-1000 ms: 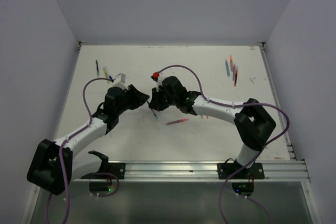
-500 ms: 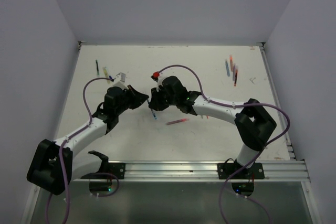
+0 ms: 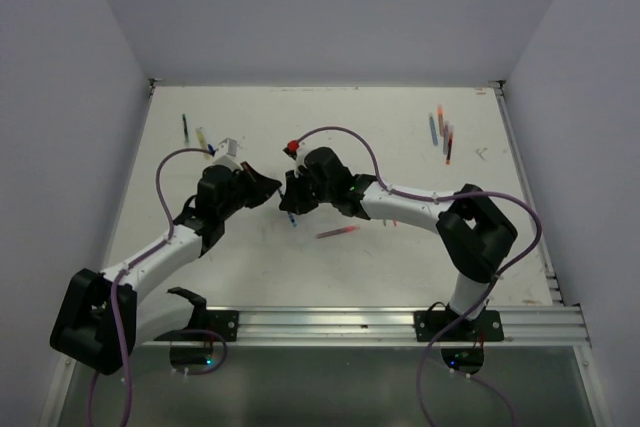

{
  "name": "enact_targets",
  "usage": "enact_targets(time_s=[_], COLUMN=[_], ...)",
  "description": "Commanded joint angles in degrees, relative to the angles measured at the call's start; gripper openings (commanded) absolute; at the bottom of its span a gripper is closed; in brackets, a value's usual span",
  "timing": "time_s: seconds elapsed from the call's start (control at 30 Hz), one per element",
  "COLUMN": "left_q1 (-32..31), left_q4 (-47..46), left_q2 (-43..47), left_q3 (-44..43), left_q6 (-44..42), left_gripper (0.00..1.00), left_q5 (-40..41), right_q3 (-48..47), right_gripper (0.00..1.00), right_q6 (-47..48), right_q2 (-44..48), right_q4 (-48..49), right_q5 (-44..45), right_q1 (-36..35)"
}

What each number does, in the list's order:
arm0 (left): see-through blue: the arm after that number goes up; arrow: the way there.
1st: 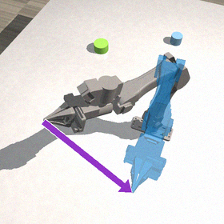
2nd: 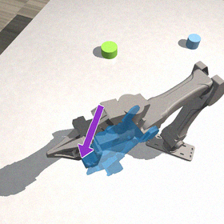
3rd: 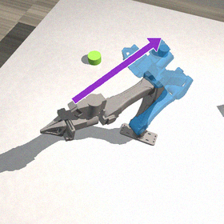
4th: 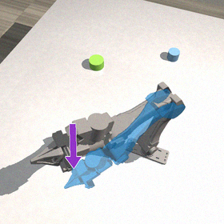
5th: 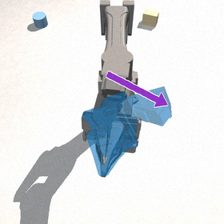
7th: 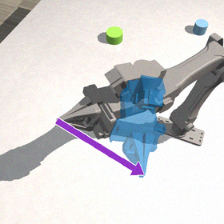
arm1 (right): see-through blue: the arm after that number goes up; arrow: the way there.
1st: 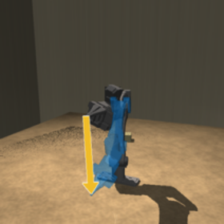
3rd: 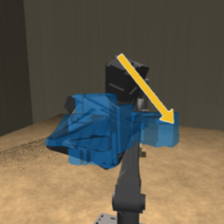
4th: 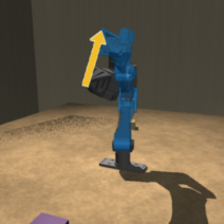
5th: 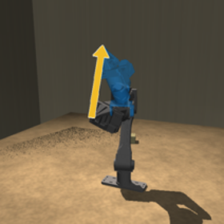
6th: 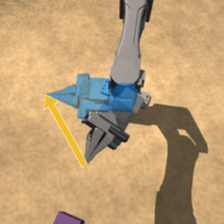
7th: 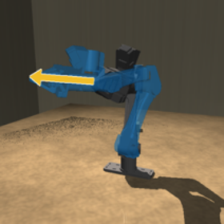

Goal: Open the pen caps

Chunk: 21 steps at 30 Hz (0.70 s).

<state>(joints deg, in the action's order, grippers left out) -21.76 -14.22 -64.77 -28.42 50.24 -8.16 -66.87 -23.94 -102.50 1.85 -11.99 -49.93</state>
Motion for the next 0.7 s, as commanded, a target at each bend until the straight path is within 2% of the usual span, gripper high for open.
enact_targets(time_s=[0.0, 0.1, 0.13, 0.17, 0.27, 0.3, 0.43, 0.5, 0.53, 0.67], left_q1=[0.5, 0.8, 1.6, 1.9, 4.3, 4.9, 8.4, 9.7, 10.6, 10.9], left_q4=[-0.9, 2.6, 3.4, 3.8, 4.0, 4.4, 3.9, 0.0, -1.0, 5.8], left_q2=[-0.2, -4.5, -5.9, -7.2, -10.8, -11.8, -13.4, -12.6, -12.2, -8.0], left_q3=[-2.9, -6.3, -9.7, -11.2, -15.7, -16.6, -19.2, -16.9, -16.1, -13.1], left_q6=[0.7, 0.7, 0.3, 0.2, 1.4, 1.5, 1.9, 2.6, 2.1, -3.9], left_gripper=[0.00, 0.00, 0.00, 0.00, 0.00, 0.00, 0.00, 0.00, 0.00, 0.00], left_q5=[0.4, -0.1, -0.4, -1.1, -4.1, -4.1, -6.5, -9.8, -10.4, -8.5], right_q3=[-2.1, -2.6, -3.7, -4.1, -2.3, -1.7, 1.5, 2.9, 3.8, 8.9], right_gripper=[0.00, 0.00, 0.00, 0.00, 0.00, 0.00, 0.00, 0.00, 0.00, 0.00], right_q6=[0.9, 5.3, 9.8, 11.5, 13.3, 13.5, 13.6, 13.2, 10.6, 5.8], right_q2=[-0.4, 0.2, 0.2, -0.2, -0.1, 0.2, 2.5, 4.4, 5.5, 13.0], right_q4=[0.0, -5.0, -9.5, -11.0, -12.6, -12.7, -12.2, -11.4, -10.1, -7.6], right_q5=[1.8, 13.3, 28.2, 34.1, 48.1, 50.5, 49.7, 43.0, 38.7, 28.4], right_q1=[-0.4, -3.1, -7.2, -9.1, -13.0, -13.5, -13.5, -13.0, -10.4, -2.8])
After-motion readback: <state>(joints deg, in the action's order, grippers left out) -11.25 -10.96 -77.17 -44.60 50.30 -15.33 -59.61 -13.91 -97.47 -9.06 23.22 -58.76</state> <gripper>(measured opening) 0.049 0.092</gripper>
